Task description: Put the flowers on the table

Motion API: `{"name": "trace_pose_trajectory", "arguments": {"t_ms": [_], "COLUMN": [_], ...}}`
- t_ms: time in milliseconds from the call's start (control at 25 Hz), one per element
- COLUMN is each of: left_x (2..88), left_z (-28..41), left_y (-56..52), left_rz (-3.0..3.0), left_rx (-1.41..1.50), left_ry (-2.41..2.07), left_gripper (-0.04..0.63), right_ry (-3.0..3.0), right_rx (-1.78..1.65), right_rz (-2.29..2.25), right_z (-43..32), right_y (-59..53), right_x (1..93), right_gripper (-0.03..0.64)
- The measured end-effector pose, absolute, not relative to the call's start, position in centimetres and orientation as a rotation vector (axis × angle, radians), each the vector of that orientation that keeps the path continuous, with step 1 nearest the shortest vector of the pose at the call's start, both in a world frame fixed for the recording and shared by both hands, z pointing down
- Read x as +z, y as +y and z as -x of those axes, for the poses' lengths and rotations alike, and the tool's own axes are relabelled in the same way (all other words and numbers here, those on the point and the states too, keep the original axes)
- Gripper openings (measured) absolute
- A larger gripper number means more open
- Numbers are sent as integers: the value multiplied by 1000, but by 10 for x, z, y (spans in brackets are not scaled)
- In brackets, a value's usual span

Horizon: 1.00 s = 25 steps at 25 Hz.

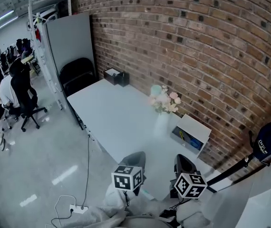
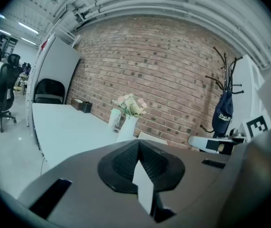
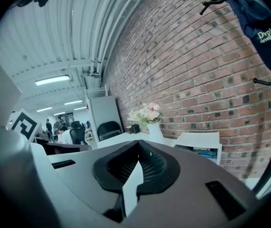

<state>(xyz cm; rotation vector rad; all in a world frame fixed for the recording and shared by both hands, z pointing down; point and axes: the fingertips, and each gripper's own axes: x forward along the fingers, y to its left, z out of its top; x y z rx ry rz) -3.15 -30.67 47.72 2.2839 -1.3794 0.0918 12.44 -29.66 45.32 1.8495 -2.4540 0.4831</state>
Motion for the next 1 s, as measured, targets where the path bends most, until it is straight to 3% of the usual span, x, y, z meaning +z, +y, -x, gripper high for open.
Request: {"name": "trace_pose_trajectory", "arguments": {"t_ms": [1000], "left_x": [478], "left_z": [27], "left_y": [-296], "left_rz": [-2282], "left_rx": [117], "left_ry": [-1414], "left_gripper": [8], "right_ry": [-2475], "right_rx": [398], "right_rz": [-1791], "right_z": [-114], "right_y": [-298], "right_x": [446], "right_gripper": [23]}}
